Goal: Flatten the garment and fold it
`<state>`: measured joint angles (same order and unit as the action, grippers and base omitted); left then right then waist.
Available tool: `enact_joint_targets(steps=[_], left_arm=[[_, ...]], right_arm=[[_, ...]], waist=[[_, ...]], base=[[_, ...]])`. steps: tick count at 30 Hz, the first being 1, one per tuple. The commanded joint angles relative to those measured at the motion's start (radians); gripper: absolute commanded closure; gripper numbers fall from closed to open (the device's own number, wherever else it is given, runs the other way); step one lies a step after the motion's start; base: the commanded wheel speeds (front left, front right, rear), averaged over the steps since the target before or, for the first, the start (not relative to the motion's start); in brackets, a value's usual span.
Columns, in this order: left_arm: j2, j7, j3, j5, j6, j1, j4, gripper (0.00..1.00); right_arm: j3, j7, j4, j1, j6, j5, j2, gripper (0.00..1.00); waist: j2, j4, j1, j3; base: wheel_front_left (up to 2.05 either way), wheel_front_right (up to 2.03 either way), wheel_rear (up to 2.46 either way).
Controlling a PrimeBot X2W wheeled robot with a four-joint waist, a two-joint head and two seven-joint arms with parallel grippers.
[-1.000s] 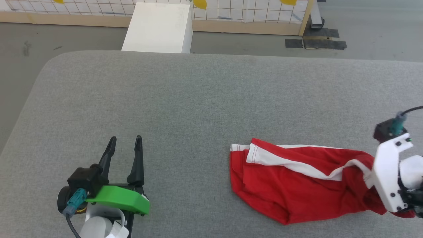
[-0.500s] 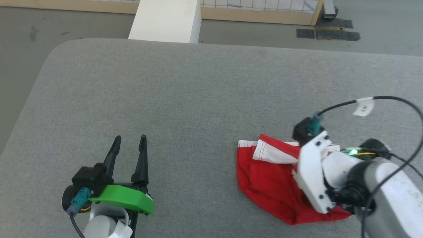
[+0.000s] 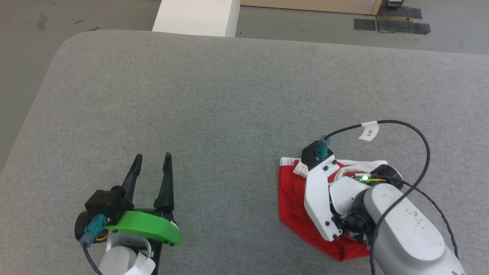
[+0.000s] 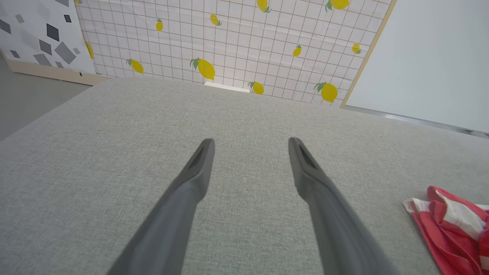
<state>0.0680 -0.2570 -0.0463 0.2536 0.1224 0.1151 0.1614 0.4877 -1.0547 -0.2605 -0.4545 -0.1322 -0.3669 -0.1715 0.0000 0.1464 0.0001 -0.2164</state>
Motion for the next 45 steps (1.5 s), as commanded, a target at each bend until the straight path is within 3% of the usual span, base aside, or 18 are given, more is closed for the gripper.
enact_joint_targets(steps=[1,2,3,4,14,23,27,34,45], left_arm=[[-0.005,-0.005,-0.003,-0.004,0.005,0.02,0.004,0.0],[-0.006,-0.005,-0.004,-0.004,0.005,0.02,0.005,0.0],[-0.006,-0.005,-0.005,-0.005,0.006,0.02,0.007,0.0],[-0.006,-0.005,-0.006,-0.005,0.006,0.019,0.008,0.0],[-0.003,-0.005,-0.005,-0.012,0.007,-0.001,0.027,0.0],[0.008,-0.005,-0.002,-0.014,0.007,-0.023,0.027,0.0],[0.01,-0.005,-0.002,-0.015,0.006,-0.023,0.022,0.0],[0.016,-0.005,0.004,-0.017,0.003,-0.027,0.018,0.0],[0.011,-0.005,0.007,-0.021,-0.007,-0.026,0.012,0.0]], right_arm=[[0.014,0.015,-0.021,-0.011,0.002,0.002,0.008,1.0],[0.019,0.026,-0.027,-0.016,0.002,0.0,0.012,0.98],[0.026,0.037,-0.033,-0.021,0.002,-0.006,0.015,0.56],[0.036,0.042,-0.035,-0.026,0.002,-0.008,0.015,0.0],[0.085,0.033,0.094,-0.058,0.002,-0.143,-0.019,0.0],[-0.075,0.094,0.346,0.0,0.002,-0.239,-0.051,0.0],[-0.208,0.239,0.446,0.046,0.002,-0.229,-0.036,0.0],[-0.399,0.601,0.539,0.162,0.002,-0.173,-0.045,0.0],[-0.575,1.083,0.431,0.364,0.002,-0.061,-0.019,0.0]], waist=[[0.0,0.0,-0.0001,0.0],[0.0,-0.001,-0.0001,0.001],[0.0,-0.002,-0.0001,0.004],[0.0,-0.004,-0.0001,0.007],[0.0,-0.041,-0.0001,0.068],[0.0,-0.109,-0.0001,0.118],[0.0,-0.132,-0.0001,0.127],[0.0,-0.165,-0.0001,0.14],[0.0,-0.178,-0.0001,0.139]], base=[[0.0,0.0,0.0],[0.0,0.0,0.0],[0.0,0.0,0.0],[0.0,0.0,0.0],[0.0,0.0,0.0],[0.0,0.0,0.0],[0.0,0.0,0.0],[0.0,0.0,0.0],[0.0,0.0,0.0]])
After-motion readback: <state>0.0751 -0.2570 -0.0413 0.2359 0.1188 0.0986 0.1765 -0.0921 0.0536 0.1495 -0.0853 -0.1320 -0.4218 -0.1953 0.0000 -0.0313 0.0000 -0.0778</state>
